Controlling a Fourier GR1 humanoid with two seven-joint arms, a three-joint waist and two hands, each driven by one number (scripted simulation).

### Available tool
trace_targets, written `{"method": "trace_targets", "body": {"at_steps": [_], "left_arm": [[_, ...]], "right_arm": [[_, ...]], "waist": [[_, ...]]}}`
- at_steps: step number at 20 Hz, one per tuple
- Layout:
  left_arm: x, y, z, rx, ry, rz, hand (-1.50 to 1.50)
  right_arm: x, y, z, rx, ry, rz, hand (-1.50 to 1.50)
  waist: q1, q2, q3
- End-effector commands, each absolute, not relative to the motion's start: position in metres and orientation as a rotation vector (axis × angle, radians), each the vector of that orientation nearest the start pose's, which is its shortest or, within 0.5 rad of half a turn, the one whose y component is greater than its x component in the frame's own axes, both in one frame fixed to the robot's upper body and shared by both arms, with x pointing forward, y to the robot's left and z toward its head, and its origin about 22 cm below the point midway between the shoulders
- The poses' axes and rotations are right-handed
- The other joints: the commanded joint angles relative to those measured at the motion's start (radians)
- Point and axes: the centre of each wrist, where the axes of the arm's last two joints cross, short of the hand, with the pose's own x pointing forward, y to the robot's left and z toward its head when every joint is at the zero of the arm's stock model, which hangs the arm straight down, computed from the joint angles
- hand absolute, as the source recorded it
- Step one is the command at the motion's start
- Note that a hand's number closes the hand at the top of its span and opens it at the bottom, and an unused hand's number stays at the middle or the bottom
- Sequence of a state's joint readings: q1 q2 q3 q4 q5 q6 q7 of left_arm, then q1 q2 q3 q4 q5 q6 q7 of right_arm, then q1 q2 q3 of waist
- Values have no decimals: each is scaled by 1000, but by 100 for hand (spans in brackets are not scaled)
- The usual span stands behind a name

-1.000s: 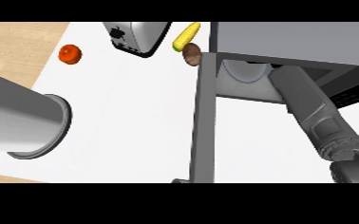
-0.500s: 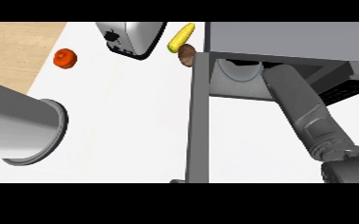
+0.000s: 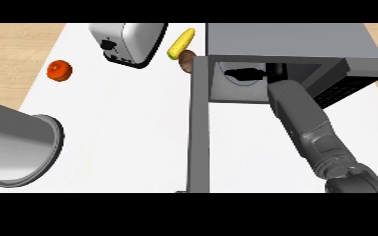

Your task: Pick up the milk, place it into the microwave and close the microwave

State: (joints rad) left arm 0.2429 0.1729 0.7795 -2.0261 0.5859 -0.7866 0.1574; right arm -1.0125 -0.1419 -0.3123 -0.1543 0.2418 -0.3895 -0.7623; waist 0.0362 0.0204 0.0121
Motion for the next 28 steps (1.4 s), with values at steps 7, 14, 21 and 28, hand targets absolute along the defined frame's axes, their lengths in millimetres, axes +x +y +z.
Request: {"method": "trace_targets", "body": {"at_steps": [7,14,21,28], "left_arm": [[139,371,94,-329,-1879,-262,150],[173,315,103,-437,-1805,-331,150],[191,289,91,-509,-1752,-452,150],[220,224,105,-506,-1750,-555,150]], "right_arm": [[397,-186,-40,-71,-1869,136,-150],[353,-193,-92,-22,-1843,83,-150],[302,-235,-131,-50,-1808,70,-150],[262,-254,-147,-66,-1817,39,-150]], "waist": [[-100,-3,-10],[-90,-27,-12],[-75,-33,-14],[-101,-38,-16]]}}
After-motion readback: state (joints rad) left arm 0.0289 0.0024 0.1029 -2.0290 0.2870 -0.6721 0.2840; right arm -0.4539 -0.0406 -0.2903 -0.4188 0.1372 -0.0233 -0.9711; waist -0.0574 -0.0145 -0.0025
